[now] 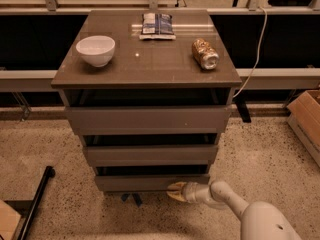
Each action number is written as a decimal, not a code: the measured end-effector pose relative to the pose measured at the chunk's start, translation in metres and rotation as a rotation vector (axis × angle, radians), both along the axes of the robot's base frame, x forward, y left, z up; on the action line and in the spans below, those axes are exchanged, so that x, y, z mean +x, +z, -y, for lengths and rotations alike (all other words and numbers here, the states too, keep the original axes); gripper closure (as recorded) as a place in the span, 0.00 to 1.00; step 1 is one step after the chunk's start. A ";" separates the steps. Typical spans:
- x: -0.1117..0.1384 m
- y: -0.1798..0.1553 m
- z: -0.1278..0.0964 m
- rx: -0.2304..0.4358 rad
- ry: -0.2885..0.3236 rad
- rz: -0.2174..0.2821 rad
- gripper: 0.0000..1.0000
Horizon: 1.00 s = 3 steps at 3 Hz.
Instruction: Close bottom drawer
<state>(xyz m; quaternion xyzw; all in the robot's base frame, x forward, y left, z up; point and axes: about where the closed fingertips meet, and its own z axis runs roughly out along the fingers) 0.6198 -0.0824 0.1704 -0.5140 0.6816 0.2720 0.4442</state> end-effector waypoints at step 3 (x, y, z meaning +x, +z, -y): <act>-0.001 -0.001 -0.004 0.003 0.004 -0.002 0.00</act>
Offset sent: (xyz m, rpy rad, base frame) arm -0.0006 0.0020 -0.0005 0.0015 0.0013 0.0023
